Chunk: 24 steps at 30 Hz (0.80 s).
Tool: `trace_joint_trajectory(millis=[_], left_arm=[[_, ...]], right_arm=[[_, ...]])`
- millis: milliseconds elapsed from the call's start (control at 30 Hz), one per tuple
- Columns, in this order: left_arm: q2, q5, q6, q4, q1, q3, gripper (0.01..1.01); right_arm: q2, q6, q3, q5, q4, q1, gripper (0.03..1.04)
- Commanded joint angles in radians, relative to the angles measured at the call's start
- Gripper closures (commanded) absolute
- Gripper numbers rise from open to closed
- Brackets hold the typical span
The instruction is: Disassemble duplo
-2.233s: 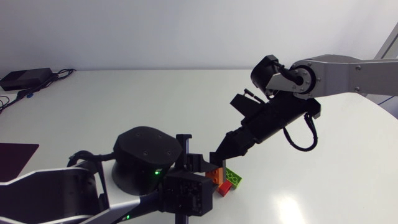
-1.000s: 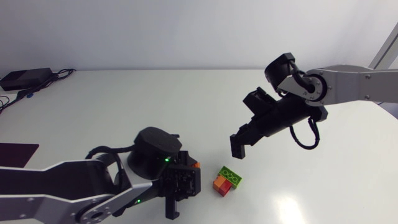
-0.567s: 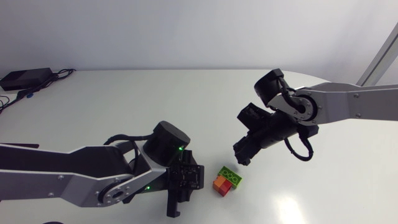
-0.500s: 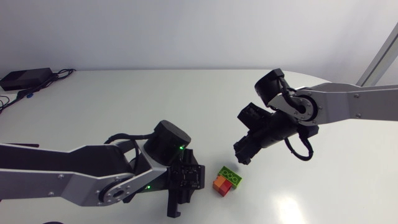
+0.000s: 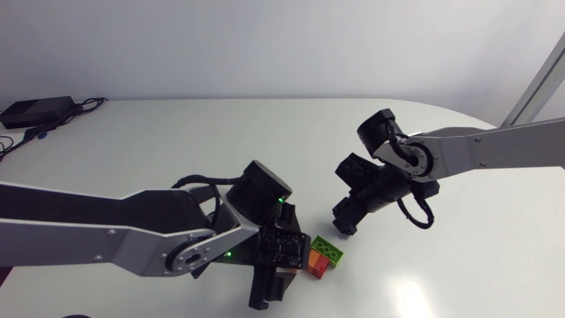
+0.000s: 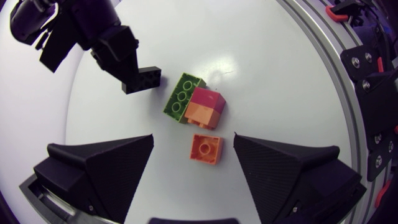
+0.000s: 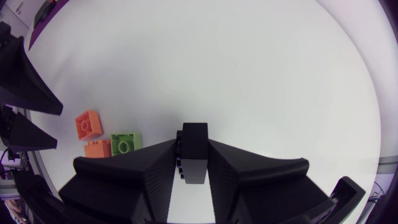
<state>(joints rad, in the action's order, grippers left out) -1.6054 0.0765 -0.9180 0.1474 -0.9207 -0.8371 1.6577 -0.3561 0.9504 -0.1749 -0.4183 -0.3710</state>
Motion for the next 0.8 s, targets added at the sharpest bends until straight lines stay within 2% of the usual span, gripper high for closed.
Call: trace_joint_trajectory(millis=[0, 33, 67, 200, 433, 767], left_arm=[[-0.048, 0.017, -0.044, 0.020, -0.020, -0.042, 0.110], [-0.060, 0.017, -0.045, 0.023, -0.024, -0.053, 0.110], [-0.079, 0.022, -0.045, 0.032, -0.027, -0.066, 0.110], [-0.142, 0.043, -0.061, 0.050, -0.037, -0.114, 0.110], [-0.228, 0.062, -0.082, 0.058, -0.043, -0.181, 0.111], [-0.261, 0.117, -0.111, 0.192, -0.018, -0.255, 0.164]], right_arm=[[0.059, -0.015, -0.007, 0.017, -0.005, 0.012, 0.47], [0.063, -0.017, -0.009, 0.018, -0.007, 0.014, 0.33], [0.065, -0.020, -0.012, 0.018, -0.008, 0.015, 0.24], [0.013, -0.024, -0.035, 0.009, -0.019, 0.034, 0.11], [-0.128, -0.061, -0.076, -0.084, -0.096, 0.099, 0.11], [-0.177, -0.087, -0.119, -0.117, -0.103, 0.141, 0.11]])
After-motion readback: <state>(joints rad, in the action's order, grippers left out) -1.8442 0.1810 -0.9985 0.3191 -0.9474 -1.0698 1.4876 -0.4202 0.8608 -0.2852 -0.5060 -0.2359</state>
